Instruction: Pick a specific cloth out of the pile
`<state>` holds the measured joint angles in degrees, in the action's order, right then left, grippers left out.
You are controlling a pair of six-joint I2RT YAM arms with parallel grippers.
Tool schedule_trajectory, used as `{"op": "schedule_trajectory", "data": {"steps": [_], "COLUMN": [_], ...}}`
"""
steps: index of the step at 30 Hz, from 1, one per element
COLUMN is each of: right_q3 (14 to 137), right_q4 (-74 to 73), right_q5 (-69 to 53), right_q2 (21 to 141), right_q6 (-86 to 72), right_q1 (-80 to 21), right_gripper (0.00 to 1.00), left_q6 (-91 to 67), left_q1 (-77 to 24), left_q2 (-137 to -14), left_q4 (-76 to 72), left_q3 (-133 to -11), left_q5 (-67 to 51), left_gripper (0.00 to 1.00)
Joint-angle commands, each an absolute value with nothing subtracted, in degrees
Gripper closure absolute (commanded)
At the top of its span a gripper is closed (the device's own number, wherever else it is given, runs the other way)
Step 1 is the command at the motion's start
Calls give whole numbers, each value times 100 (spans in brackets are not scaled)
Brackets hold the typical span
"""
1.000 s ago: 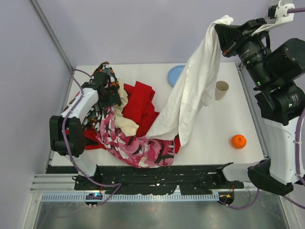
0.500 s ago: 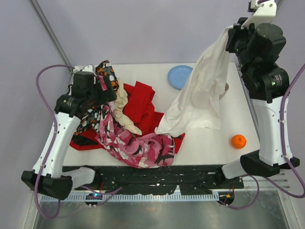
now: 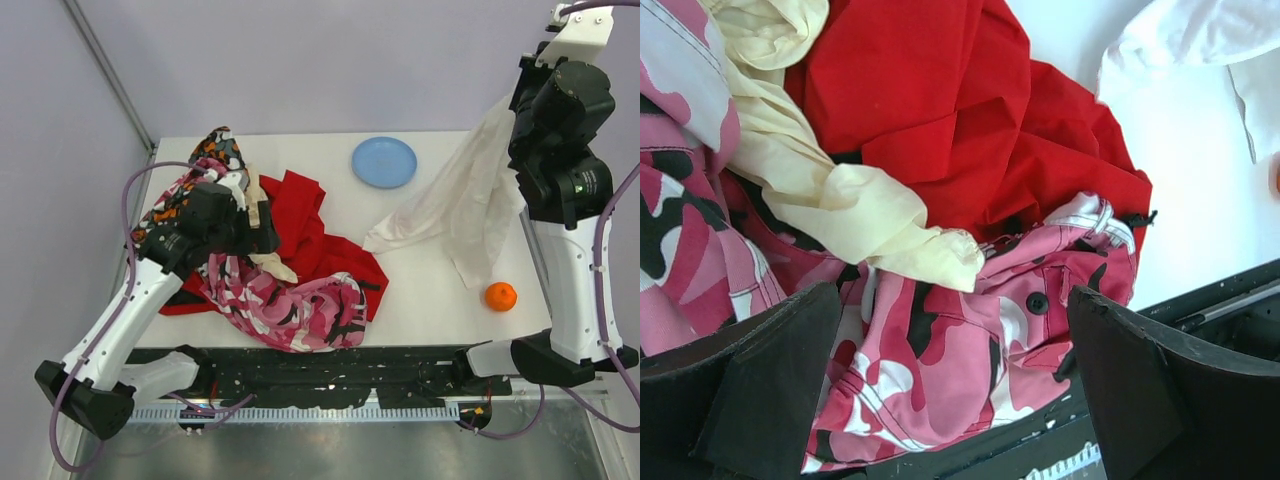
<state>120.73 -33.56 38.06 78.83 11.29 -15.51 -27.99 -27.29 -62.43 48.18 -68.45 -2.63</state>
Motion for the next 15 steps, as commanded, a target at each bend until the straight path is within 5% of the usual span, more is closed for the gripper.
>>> {"op": "schedule_trajectory", "data": {"steps": [1,11,15], "right_q3": [11569,9854,8888], "right_q4": [-2567,-1919,-1697], "right_q5": [3546,-691,196], "right_q2": [7533,7040,6786], "right_q6": [1556,-201,-413], "right_q1": [-1521,-1529,-1521], "right_gripper": [95,95,95], "left_q6": [-2768,-2786,-2821], "left_q1": [-2795,-2795,-2786], "left_q2": [-5872,-5546,-5458], "left_q4": [4465,4482,4614], "left_q3": [-6733,-6504,-6469], "left_q5": [-448,-54,255], "left_gripper": [0,0,0]}}
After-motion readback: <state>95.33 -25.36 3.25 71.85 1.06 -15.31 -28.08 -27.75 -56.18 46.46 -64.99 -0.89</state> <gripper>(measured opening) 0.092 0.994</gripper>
